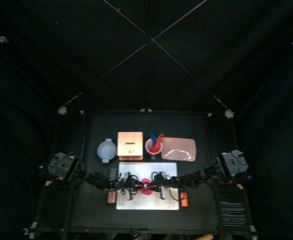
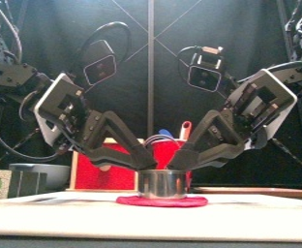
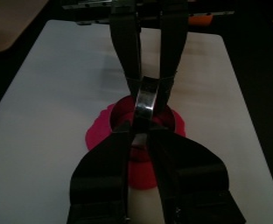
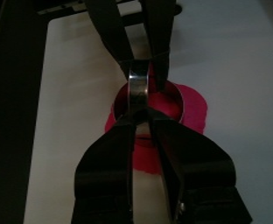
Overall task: Get the cutter from the drawer then cut the dough then place the extra dough in the bowl
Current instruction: Cut the dough
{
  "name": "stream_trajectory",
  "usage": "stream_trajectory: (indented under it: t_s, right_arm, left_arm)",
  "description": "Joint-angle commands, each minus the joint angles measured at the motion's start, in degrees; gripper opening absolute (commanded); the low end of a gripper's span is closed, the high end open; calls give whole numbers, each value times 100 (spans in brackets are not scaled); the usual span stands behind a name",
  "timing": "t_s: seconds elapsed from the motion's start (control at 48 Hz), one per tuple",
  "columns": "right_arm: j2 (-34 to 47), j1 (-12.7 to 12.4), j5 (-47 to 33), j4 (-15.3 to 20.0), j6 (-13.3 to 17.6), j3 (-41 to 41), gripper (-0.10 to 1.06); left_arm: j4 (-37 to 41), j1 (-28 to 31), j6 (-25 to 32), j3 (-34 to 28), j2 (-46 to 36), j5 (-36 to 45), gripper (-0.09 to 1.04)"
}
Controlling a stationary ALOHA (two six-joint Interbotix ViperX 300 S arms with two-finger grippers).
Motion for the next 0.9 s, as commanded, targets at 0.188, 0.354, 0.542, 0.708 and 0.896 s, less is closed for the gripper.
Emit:
stream_trajectory:
  t_s: [0.188, 0.354, 0.542, 0.708, 0.896]
  right_arm:
    - [360, -483, 439, 70, 53, 281, 50]
    - [448, -466, 510, 70, 53, 237, 50]
    - [483, -475, 571, 70, 53, 176, 50]
    - [308, -457, 589, 70, 53, 70, 50]
    - [-97, -422, 791, 62, 44, -79, 51]
  left_arm:
    - [53, -396, -26, 9, 211, 396, 56]
    - [53, -404, -26, -9, 272, 501, 56]
    - [62, -396, -18, -26, 264, 519, 56]
    - [70, -396, -9, -35, 132, 466, 56]
    - [220, -334, 9, -35, -202, 431, 57]
